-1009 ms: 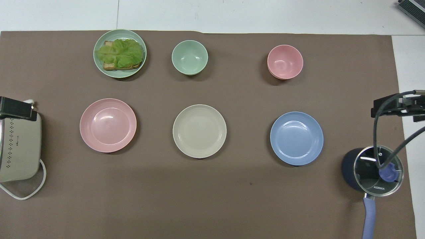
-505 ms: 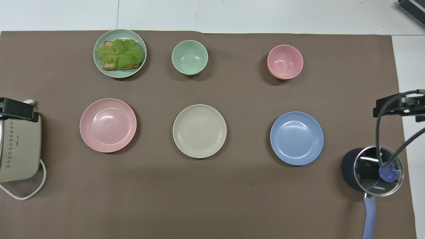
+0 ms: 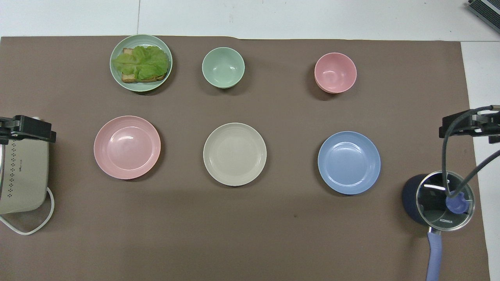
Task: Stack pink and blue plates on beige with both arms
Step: 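Move the left gripper to the pink plate rim and grasp it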
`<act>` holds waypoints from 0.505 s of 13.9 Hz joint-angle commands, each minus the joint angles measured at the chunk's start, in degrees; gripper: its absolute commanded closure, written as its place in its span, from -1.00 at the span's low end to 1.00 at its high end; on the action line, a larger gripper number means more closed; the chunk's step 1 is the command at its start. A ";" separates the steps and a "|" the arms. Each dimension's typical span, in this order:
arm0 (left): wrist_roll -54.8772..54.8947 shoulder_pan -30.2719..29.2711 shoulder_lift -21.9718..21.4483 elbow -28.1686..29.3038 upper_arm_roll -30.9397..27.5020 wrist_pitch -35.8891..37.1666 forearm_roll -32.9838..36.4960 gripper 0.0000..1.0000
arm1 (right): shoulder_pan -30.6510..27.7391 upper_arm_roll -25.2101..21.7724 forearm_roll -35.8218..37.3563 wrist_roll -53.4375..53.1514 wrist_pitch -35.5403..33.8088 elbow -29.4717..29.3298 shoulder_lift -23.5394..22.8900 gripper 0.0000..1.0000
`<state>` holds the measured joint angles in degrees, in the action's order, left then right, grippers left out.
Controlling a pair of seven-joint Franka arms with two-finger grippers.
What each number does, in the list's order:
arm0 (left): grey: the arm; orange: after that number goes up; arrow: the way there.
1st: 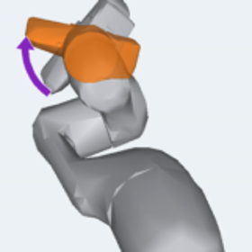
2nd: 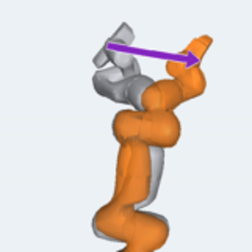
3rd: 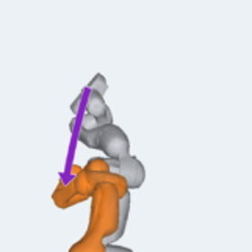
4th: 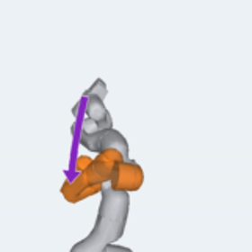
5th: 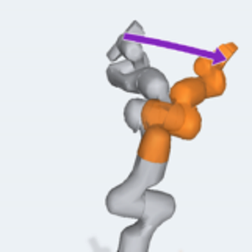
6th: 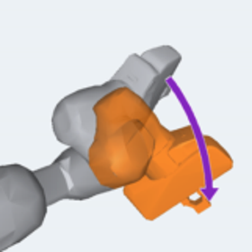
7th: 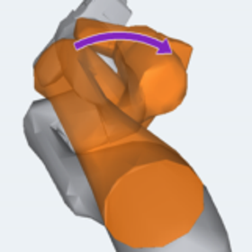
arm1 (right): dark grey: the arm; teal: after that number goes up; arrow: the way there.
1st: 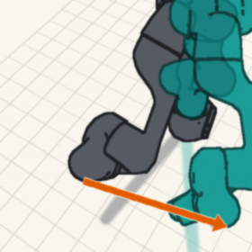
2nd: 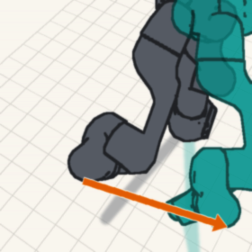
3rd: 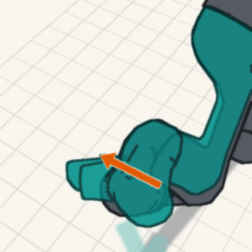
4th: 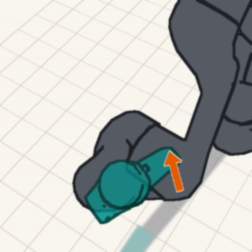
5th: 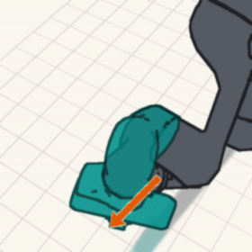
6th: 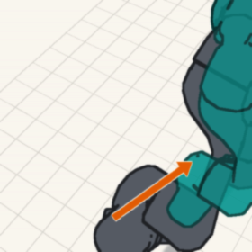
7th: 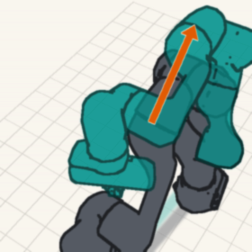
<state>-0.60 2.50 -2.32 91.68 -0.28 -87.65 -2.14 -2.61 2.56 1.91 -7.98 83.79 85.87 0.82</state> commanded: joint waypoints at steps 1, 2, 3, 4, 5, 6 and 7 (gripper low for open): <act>0.86 -0.75 -1.20 6.30 0.10 -6.20 -0.58 -1.00 | -0.47 0.16 -0.33 -0.20 0.15 0.79 0.85 -1.00; 0.86 -0.75 -1.11 8.40 0.10 -8.74 -0.58 -1.00 | -0.47 0.16 -0.33 -0.11 0.14 0.79 0.85 -1.00; 0.95 -0.83 -1.11 10.77 0.10 -11.64 -0.58 -1.00 | -0.47 0.16 -0.33 -0.11 0.23 0.79 0.85 -1.00; 0.95 -1.44 -0.94 12.89 0.10 -14.37 -0.58 -1.00 | -0.47 0.16 -0.33 -0.11 0.15 0.79 0.85 -1.00; 1.13 -1.71 -0.85 14.65 0.10 -17.09 -0.58 -1.00 | -0.47 0.34 -0.33 -0.11 0.23 0.70 0.85 -1.00; 1.30 -2.24 -0.67 16.14 0.10 -18.95 -0.58 -1.00 | -0.47 0.42 -0.33 -0.11 0.23 0.79 0.85 -1.00; 1.39 -2.59 0.46 17.38 0.10 -20.53 -0.58 -1.00 | -0.47 0.34 -0.33 -0.11 0.23 0.79 0.85 -1.00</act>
<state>-0.49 1.51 -1.78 105.38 -0.55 -104.28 -2.14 -2.61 2.60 1.91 -7.98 83.79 85.87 0.82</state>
